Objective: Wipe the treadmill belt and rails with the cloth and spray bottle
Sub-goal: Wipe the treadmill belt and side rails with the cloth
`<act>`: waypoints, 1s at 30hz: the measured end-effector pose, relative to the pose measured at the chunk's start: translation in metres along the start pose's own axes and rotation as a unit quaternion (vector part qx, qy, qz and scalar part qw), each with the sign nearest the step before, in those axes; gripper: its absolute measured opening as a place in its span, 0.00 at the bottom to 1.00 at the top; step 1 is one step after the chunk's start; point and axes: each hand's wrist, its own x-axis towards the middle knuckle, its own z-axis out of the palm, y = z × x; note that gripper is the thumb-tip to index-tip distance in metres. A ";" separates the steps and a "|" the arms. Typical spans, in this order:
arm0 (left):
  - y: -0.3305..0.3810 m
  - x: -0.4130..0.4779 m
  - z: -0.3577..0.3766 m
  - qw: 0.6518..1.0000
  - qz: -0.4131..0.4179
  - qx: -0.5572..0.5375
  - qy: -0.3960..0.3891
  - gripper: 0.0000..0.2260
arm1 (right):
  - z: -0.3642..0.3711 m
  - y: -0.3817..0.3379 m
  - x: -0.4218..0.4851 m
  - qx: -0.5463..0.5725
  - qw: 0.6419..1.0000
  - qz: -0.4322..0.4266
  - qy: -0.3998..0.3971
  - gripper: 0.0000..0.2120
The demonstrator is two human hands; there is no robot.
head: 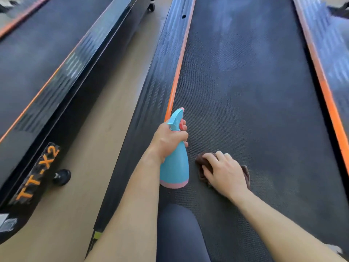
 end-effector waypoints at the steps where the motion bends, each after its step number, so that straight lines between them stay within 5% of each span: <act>1: 0.001 -0.004 0.006 1.000 -0.002 0.000 0.015 0.18 | 0.000 0.001 -0.005 0.001 1.000 0.007 0.002 0.17; 15: -0.045 -0.099 0.059 0.983 -0.095 0.002 0.160 0.16 | -0.003 0.002 -0.005 0.022 0.999 -0.003 0.032 0.14; 20: -0.069 -0.110 0.042 0.985 -0.084 0.031 0.148 0.28 | 0.004 0.003 -0.004 0.021 0.998 -0.011 0.054 0.14; 27: -0.067 -0.107 0.032 0.982 -0.105 0.017 0.157 0.11 | 0.006 0.001 -0.006 0.014 0.997 -0.004 0.074 0.14; 30: -0.062 -0.105 0.031 0.986 -0.108 0.026 0.126 0.13 | 0.004 0.000 -0.006 0.022 0.997 0.001 0.075 0.13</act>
